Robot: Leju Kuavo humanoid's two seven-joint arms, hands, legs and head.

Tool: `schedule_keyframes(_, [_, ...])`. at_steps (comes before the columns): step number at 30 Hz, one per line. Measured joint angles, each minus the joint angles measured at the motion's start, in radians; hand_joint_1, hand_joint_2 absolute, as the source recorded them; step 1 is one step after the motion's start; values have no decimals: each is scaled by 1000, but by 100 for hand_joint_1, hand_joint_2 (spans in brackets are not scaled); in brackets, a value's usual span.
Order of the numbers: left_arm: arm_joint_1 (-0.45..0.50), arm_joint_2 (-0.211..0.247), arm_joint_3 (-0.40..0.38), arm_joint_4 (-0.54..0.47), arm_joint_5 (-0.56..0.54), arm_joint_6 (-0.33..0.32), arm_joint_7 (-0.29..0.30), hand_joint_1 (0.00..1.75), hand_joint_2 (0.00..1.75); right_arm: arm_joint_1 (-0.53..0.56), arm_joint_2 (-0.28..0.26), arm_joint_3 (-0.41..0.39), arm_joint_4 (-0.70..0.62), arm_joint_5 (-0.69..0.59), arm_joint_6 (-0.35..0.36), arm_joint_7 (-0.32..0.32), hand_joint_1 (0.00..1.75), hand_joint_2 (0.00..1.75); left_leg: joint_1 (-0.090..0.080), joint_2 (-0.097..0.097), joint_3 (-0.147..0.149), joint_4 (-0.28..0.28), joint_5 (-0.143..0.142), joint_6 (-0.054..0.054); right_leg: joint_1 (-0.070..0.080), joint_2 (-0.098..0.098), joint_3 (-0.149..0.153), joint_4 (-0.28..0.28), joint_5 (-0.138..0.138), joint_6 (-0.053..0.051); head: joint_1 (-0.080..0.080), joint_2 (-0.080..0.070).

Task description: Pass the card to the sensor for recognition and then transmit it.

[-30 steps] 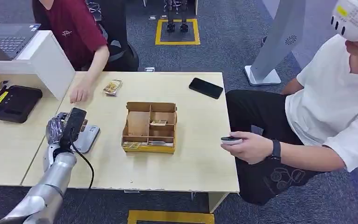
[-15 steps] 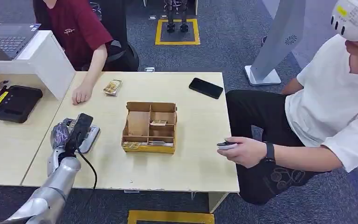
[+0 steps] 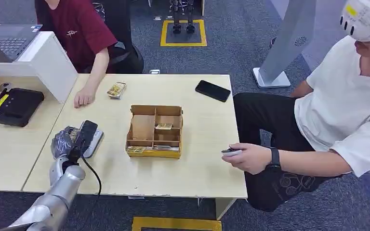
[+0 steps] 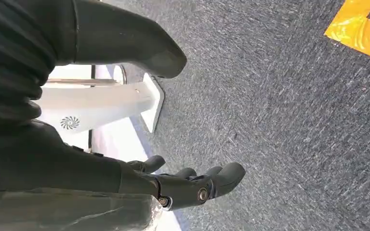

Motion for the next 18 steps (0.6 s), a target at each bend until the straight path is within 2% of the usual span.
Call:
schedule_keyframes(8, [0, 0, 0, 10, -14, 11, 6, 175, 175, 0, 0, -1, 0, 3, 0, -2, 0, 175, 0, 0, 0, 0, 0, 0, 0, 0, 0, 0, 0, 0, 0, 0])
schedule_keyframes(18, [1, 0, 15, 33, -75, 81, 12, 175, 175, 0, 3, -5, 0, 23, 0, -10, 0, 175, 0, 0, 0, 0, 0, 0, 0, 0, 0, 0, 0, 0, 0, 0])
